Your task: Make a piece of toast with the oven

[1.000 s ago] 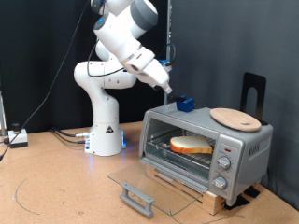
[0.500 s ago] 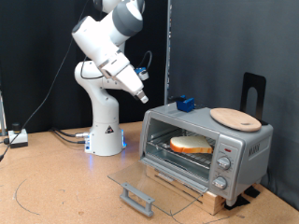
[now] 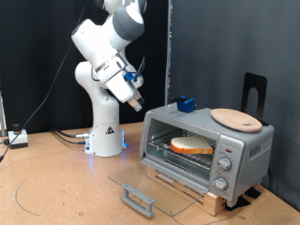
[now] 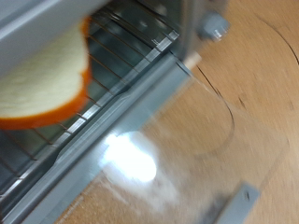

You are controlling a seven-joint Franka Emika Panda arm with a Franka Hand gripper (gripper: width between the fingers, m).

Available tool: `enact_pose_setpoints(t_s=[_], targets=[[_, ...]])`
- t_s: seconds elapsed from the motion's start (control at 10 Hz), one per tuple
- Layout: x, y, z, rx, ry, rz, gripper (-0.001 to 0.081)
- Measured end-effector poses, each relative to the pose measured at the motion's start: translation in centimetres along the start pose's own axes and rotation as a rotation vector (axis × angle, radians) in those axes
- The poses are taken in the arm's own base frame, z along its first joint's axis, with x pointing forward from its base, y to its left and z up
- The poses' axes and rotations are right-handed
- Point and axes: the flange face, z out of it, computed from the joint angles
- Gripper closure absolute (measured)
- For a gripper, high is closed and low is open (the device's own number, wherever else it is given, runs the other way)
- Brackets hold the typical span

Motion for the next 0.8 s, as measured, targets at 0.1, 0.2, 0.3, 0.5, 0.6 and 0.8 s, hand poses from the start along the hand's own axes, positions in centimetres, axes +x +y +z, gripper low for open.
enact_pose_setpoints(t_s=[0.1,0.2,0.3,0.5,0.6,0.8], targets=[[-0.2,1.2,0.5,-0.036,-0.057,0.108,-0.0002],[-0.6,2.4,1.0,-0.073,-0.156,0.183,-0.0002],[-0.2,3.6,1.6,-0.082,-0.235,0.241,-0.0002],[-0.6,3.2,1.8,-0.035,-0.246,0.245,-0.0002],[-1.2,2.8,1.8,0.036,-0.332,0.303,-0.0002],[-1.7,2.7,1.0,0.186,-0.497,0.407,-0.0002]])
